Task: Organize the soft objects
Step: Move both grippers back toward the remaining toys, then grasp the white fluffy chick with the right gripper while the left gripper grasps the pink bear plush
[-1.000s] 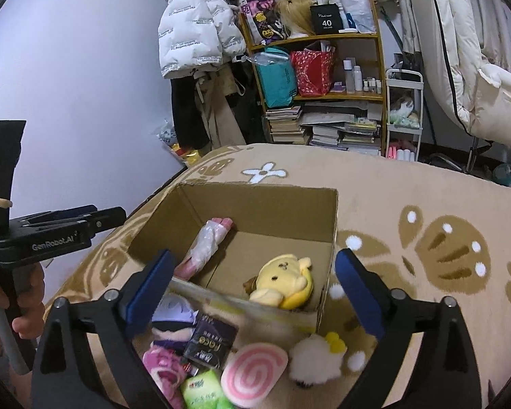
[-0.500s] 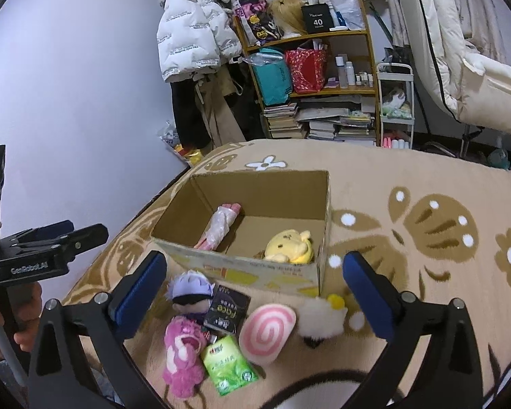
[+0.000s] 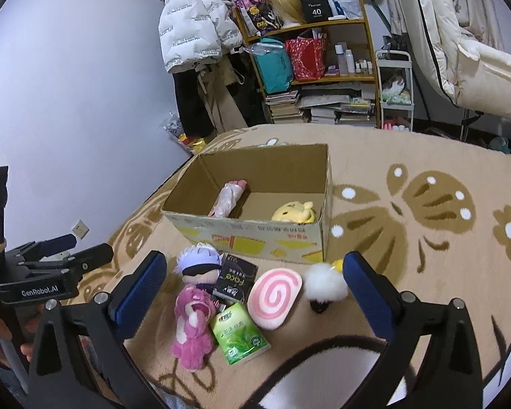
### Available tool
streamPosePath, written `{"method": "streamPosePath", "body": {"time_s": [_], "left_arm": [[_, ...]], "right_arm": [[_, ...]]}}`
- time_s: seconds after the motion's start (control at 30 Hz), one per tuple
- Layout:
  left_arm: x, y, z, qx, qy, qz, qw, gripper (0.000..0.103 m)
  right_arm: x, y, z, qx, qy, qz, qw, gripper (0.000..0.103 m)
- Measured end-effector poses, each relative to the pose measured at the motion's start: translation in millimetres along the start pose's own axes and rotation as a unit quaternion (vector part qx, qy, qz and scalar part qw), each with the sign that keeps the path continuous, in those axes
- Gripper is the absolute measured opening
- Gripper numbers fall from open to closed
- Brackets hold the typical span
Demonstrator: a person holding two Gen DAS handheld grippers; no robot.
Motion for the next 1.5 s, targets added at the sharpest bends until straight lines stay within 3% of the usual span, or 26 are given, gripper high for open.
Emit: {"method": "streamPosePath", "body": {"time_s": [0.47,1.17,1.33,1.5], "left_arm": [[25,-16,25,0.002,0.040,0.017,0.9991,0.099],[45,-44,69,0.023,0.105,0.030,0.9937,0.099],[50,-54,79,0.025,0.118,0.040,0.9918,0.099],[56,-63,89,0.030,0.135,0.047,0.9892,0.099]], "right_arm": [[17,-6,19,-0.002,0.031,0.015,0.999,0.103],[28,-76,65,0.048,0.074,0.105,0.991,0.103],[35,-94,74,0.057,0.087,0.129,0.986,0.094],[43,-106,81,0.060,0.104,0.150,0.981,0.077]]}}
Point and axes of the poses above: each gripper's, at about its wrist camera, not at the fingertips, and z roughly the way its jaws point, y to its left, x to its underside, the point moved 9 cm from there along z, roughly the way its jaws point, and after that the axes turned 10 degrees about -x, right-handed, at the moved point
